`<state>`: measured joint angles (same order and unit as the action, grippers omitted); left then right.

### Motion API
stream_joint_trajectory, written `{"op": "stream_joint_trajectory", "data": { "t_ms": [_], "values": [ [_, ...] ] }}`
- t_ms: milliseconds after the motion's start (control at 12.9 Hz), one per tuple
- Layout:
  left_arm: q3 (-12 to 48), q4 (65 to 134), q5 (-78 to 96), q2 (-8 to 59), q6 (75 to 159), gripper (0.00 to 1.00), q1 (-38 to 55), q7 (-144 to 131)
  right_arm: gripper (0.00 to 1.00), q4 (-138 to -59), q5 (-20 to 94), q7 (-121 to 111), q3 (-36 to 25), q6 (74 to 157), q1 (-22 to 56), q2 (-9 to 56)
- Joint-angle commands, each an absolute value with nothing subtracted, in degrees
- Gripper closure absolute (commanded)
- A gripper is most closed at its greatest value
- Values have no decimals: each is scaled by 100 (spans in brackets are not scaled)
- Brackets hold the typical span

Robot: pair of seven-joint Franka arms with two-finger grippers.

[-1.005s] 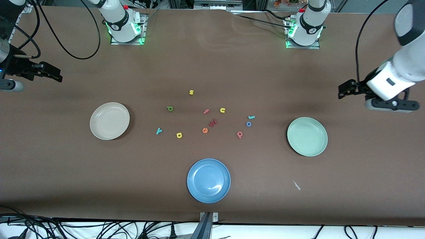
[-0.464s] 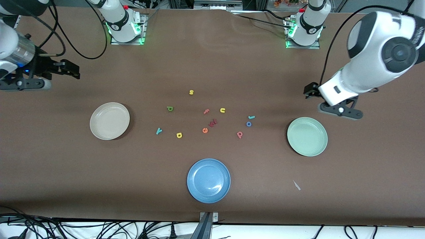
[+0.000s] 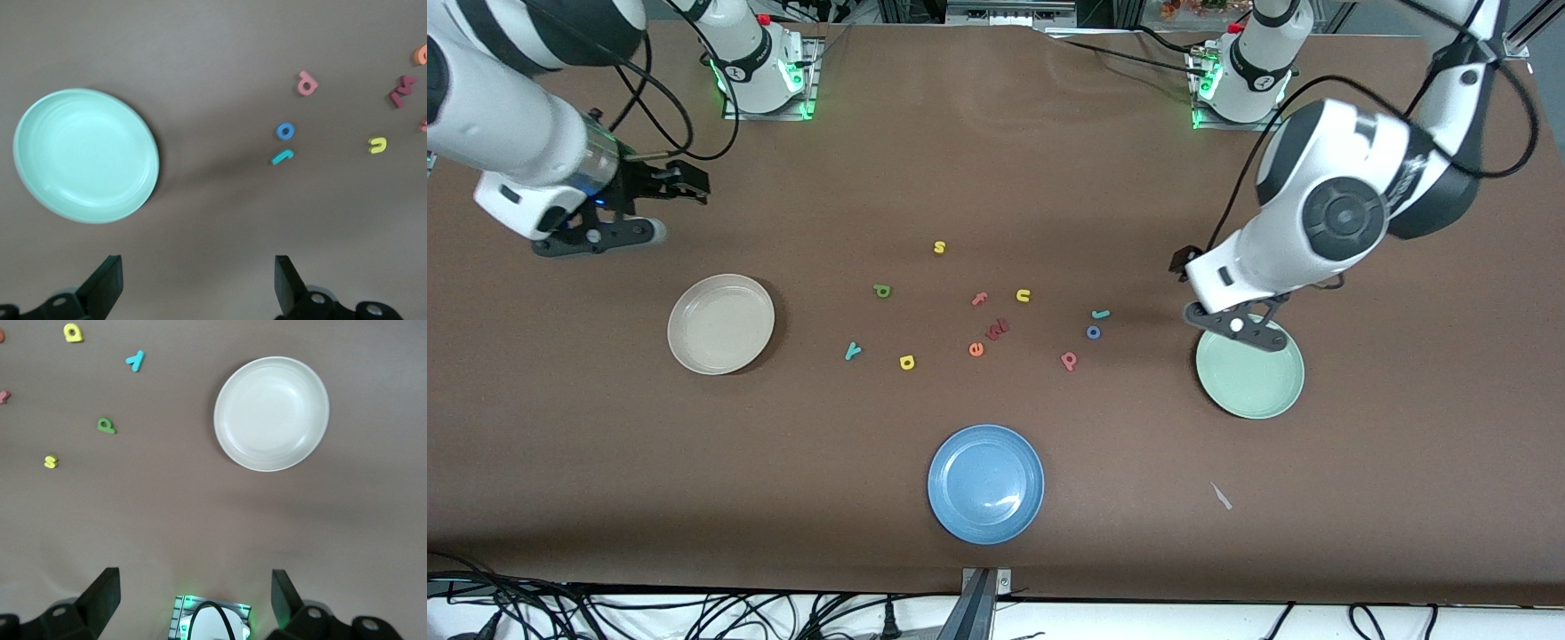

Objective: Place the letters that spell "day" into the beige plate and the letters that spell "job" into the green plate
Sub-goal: 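Move the right gripper toward the teal y while the left gripper reaches the blue o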

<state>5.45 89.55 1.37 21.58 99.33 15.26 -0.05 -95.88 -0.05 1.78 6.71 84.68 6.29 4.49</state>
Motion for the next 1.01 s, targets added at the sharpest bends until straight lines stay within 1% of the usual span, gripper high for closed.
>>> {"op": "stream_joint_trajectory", "data": {
  "t_ms": [0,155,232,387,541,696,928],
  "values": [
    [510,8552,438,2653,10499,0,1714,9,0,-9719,210,229,869,8655,615,475],
    [510,8560,501,2961,10740,0,1827,35,0,-10149,211,481,1063,9322,615,440],
    [501,8613,501,3005,10966,0,1915,0,0,-10317,202,779,1211,9630,615,431],
    [501,8675,475,3198,11275,0,2082,-105,0,-10511,150,1674,1370,10201,641,492],
    [501,8719,475,3453,11801,0,2222,-158,0,-10529,141,2466,1371,10668,694,1008],
    [501,8745,457,3716,12188,0,2294,-377,0,-10512,132,3222,1380,11037,825,1352],
    [492,8850,448,4033,12541,1,2452,-492,0,-10520,167,4276,1380,11740,878,1818]
  ]
}}
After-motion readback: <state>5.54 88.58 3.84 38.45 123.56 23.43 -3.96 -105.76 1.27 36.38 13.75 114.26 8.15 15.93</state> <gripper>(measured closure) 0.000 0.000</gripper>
